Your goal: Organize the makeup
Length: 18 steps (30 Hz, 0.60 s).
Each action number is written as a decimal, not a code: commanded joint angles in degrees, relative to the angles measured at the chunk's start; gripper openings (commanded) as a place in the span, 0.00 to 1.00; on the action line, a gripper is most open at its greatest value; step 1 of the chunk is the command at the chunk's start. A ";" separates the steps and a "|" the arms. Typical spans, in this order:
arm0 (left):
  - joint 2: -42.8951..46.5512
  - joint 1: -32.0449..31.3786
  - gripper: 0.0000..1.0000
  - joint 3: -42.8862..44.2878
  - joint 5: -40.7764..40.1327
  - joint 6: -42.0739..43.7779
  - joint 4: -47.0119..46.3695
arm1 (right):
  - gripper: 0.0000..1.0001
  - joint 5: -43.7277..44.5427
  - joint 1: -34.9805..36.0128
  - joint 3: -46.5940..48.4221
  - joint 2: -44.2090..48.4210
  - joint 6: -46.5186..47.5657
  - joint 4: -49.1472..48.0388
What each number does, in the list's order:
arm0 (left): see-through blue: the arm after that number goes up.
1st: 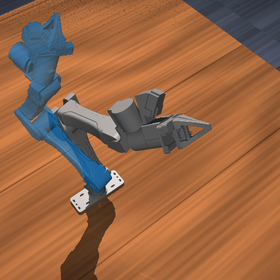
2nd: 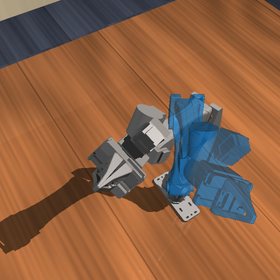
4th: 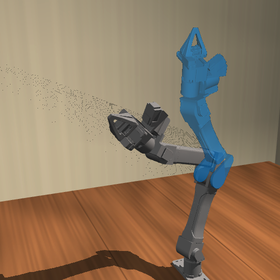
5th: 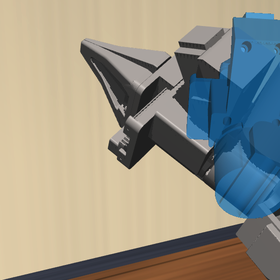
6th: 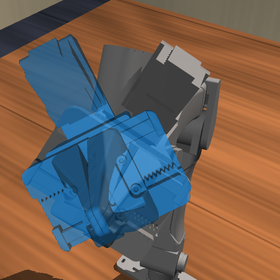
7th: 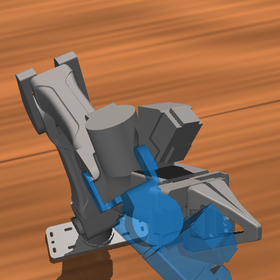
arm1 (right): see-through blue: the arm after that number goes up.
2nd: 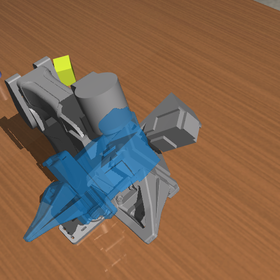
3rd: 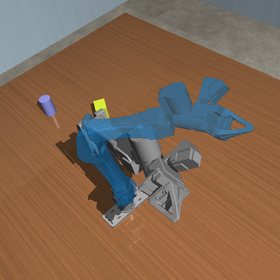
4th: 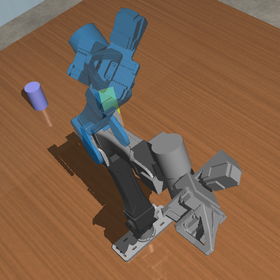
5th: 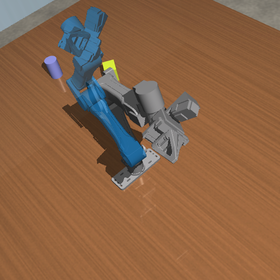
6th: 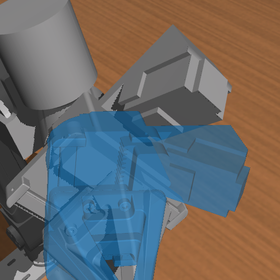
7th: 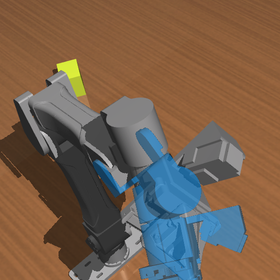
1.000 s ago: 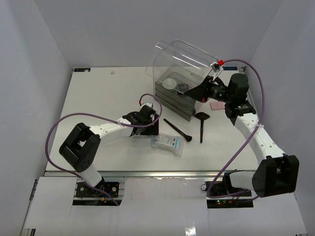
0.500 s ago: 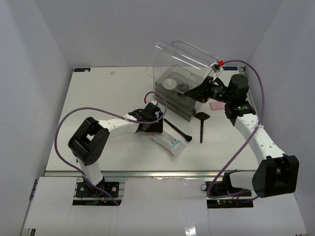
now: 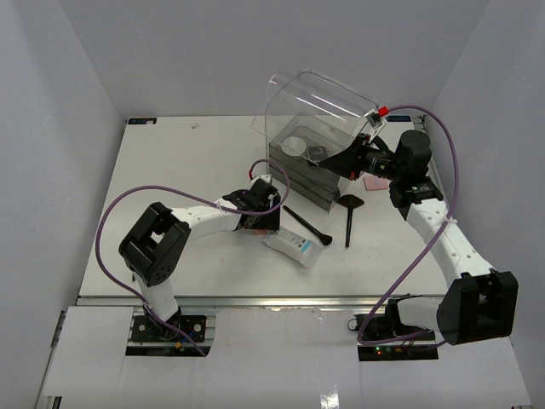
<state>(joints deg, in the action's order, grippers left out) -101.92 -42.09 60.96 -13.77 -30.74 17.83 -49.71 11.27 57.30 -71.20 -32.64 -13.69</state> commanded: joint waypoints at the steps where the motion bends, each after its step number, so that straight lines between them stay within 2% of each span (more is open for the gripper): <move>1: 5.40 0.98 0.91 -3.20 -2.57 1.03 1.72 | 0.08 -2.10 -0.24 0.89 3.17 1.31 -8.15; 10: 9.82 4.19 0.95 -7.15 -1.72 1.54 1.85 | 0.08 -2.14 -0.28 0.89 3.17 1.09 -8.27; 18: 10.34 5.79 0.95 -7.09 3.58 1.74 0.72 | 0.08 -2.14 -0.28 0.89 3.44 1.09 -8.19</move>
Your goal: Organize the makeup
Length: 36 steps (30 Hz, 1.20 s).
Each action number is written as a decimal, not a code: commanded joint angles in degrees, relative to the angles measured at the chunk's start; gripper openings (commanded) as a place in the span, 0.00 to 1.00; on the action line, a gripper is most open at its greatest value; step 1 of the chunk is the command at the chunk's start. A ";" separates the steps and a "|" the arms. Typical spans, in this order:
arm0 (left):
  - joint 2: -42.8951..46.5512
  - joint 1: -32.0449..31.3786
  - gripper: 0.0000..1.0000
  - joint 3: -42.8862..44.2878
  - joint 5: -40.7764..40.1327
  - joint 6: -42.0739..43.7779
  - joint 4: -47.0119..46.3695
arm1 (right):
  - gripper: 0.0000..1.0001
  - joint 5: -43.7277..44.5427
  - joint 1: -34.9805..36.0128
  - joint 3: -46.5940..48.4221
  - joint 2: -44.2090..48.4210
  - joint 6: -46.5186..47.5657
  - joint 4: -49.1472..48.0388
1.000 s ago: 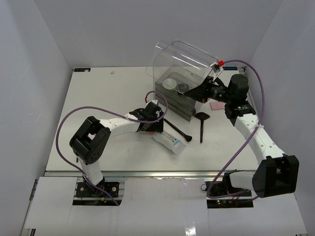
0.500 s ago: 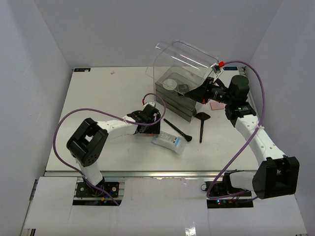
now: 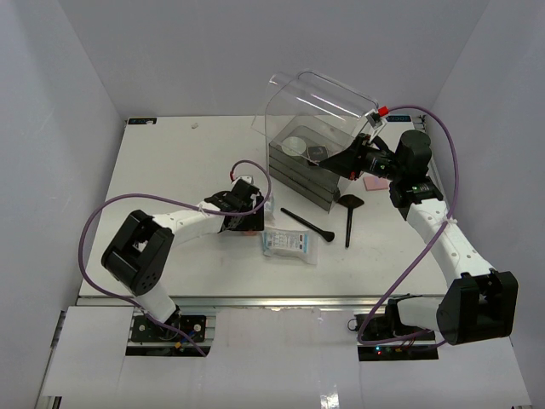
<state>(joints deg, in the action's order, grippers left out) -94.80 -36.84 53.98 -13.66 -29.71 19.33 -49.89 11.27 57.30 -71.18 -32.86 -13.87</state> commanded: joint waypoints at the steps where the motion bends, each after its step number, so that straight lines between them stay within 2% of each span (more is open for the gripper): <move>1: 2.90 0.54 0.95 -0.02 4.65 0.71 -0.71 | 0.08 -1.97 -0.28 0.89 3.41 1.31 -8.02; 9: -0.66 0.54 0.91 1.84 6.18 0.97 -1.31 | 0.08 -1.97 -0.28 0.80 3.41 1.22 -8.02; 15: -1.38 0.54 0.76 1.52 3.80 0.92 -0.82 | 0.08 -1.97 -0.37 0.71 3.44 1.22 -8.02; 20: -1.04 0.54 0.72 0.56 1.36 1.10 -0.48 | 0.08 -2.05 -0.37 0.71 3.15 1.07 -8.26; 25: -0.73 0.54 0.61 0.17 1.88 1.24 -0.44 | 0.08 -2.06 -0.37 0.71 3.32 1.05 -8.28; 27: 1.01 0.55 0.47 -0.47 3.80 1.01 -1.56 | 0.08 -2.05 -0.37 0.69 3.43 1.06 -8.19; 29: 3.80 0.62 0.40 -1.63 6.93 0.81 -3.60 | 0.08 -2.05 -0.37 0.62 3.50 1.13 -8.19; 36: 18.79 0.80 0.35 -9.79 17.41 -4.26 -17.36 | 0.08 -2.05 -0.45 1.06 3.33 1.31 -7.76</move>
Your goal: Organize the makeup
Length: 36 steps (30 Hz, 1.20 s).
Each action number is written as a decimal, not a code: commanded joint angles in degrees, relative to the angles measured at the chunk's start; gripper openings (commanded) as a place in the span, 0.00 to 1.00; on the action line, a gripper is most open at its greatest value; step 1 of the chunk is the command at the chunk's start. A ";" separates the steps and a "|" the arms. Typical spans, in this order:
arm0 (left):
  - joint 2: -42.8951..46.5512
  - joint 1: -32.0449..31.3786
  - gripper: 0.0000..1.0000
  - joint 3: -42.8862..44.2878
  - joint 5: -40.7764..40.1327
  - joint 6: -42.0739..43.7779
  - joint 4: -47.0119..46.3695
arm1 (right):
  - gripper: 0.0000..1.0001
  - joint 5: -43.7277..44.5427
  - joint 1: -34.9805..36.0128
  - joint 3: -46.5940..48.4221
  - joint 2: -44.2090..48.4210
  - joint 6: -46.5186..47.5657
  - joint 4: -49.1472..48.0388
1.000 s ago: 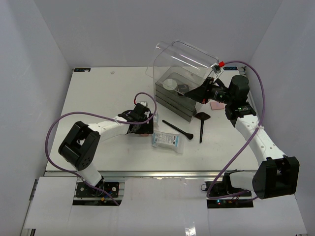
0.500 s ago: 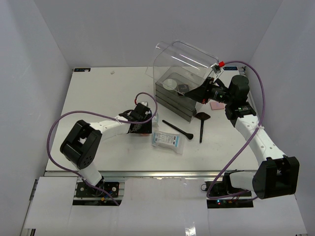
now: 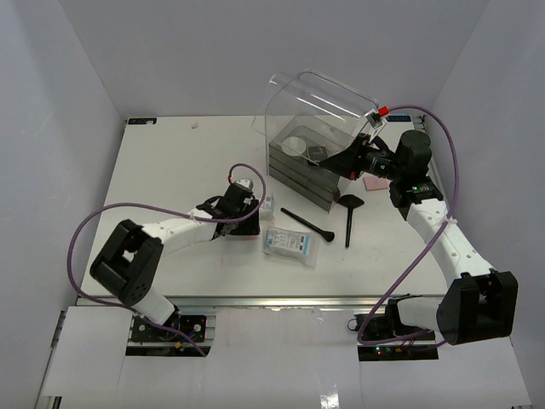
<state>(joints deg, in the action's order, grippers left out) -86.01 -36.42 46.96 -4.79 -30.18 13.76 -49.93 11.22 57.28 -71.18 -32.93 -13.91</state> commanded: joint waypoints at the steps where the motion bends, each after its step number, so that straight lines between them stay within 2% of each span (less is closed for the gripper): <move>1: 10.81 0.52 0.35 -4.00 9.75 -4.71 -15.41 | 0.08 -2.04 -0.41 1.13 3.33 1.37 -7.74; 4: 12.18 0.87 0.35 -7.16 12.85 -7.24 -26.84 | 0.08 -2.15 -0.41 1.31 3.28 1.28 -7.84; 7: 9.39 0.92 0.34 -7.57 14.80 -8.41 -40.13 | 0.08 -2.10 -0.41 1.43 3.33 1.06 -7.93; 10: 4.72 0.92 0.33 -6.62 15.59 -8.93 -50.28 | 0.08 -2.10 -0.41 1.43 3.59 0.94 -7.80; 15: -6.40 0.83 0.32 -4.59 15.77 -9.01 -72.26 | 0.08 -2.17 -0.41 1.78 3.85 0.85 -7.45; 21: -15.88 0.69 0.31 1.21 14.12 -8.35 -87.07 | 0.08 -1.94 -0.41 1.81 3.92 0.78 -7.38; 28: -22.62 -0.01 0.32 7.10 11.81 -5.26 -93.23 | 0.08 -1.92 -0.33 1.44 4.13 0.77 -7.51; 36: -27.86 -0.60 0.36 12.82 6.52 -4.75 -94.55 | 0.08 -1.92 -0.41 1.41 4.14 0.58 -7.82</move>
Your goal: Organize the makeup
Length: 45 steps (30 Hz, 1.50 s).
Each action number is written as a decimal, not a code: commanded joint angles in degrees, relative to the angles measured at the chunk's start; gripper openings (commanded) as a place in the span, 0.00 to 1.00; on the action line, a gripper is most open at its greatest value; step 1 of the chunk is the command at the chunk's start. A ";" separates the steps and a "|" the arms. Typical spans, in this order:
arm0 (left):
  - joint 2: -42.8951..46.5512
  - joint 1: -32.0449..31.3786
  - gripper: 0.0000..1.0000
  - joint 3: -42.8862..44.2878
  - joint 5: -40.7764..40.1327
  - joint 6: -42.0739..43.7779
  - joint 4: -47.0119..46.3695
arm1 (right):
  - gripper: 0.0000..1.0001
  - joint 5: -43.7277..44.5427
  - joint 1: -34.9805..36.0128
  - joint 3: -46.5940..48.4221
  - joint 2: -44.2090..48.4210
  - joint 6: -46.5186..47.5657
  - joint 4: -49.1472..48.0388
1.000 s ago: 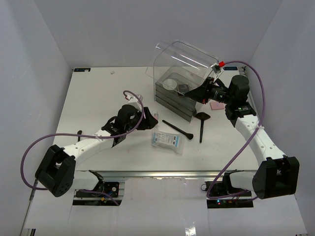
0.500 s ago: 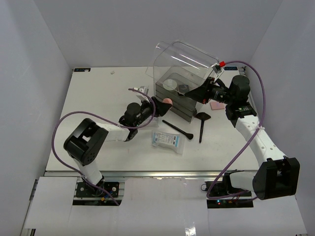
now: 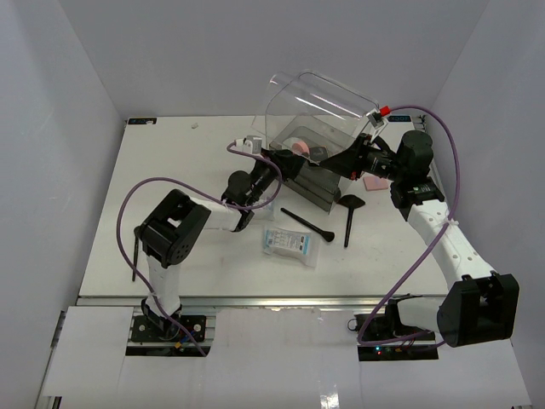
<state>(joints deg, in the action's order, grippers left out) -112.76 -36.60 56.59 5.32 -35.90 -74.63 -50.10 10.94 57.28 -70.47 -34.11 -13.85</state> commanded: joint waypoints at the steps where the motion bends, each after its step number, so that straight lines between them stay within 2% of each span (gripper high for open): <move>1: -1.74 -0.48 0.37 3.92 -4.17 1.08 -6.37 | 0.08 -1.76 -0.13 1.36 3.49 1.77 -7.94; 9: -6.20 -1.12 0.41 10.01 -8.21 2.73 -2.32 | 0.08 -1.58 -0.13 0.97 3.70 1.68 -8.21; 18: -6.51 -1.98 0.67 10.49 -8.85 3.48 1.58 | 0.08 -1.58 -0.22 0.73 4.03 1.68 -8.30; 20: -5.90 -1.99 0.78 10.12 -8.41 3.39 1.68 | 0.08 -1.49 -0.22 0.64 4.11 1.77 -8.22; 21: -5.63 -1.99 0.78 9.94 -8.31 3.38 1.76 | 0.08 -1.49 -0.22 0.64 4.11 1.68 -8.21; 22: -5.24 -1.99 0.93 9.68 -8.18 3.45 1.83 | 0.08 -1.43 -0.22 0.58 4.18 1.75 -8.21; 23: -5.10 -1.99 0.98 9.48 -8.08 3.47 1.85 | 0.08 -1.40 -0.27 0.56 4.14 1.77 -8.21; 33: 0.67 -1.99 0.98 2.55 -8.54 3.47 -0.36 | 0.08 -1.40 -0.39 0.64 4.45 1.93 -7.90; 45: 12.21 -1.74 0.98 -16.76 -11.27 5.83 -6.34 | 0.08 -0.85 -0.48 0.57 4.88 4.03 -5.86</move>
<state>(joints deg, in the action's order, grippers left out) -106.45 -38.37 44.74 -4.19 -31.78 -75.53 -49.76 10.70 56.70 -69.17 -33.96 -13.34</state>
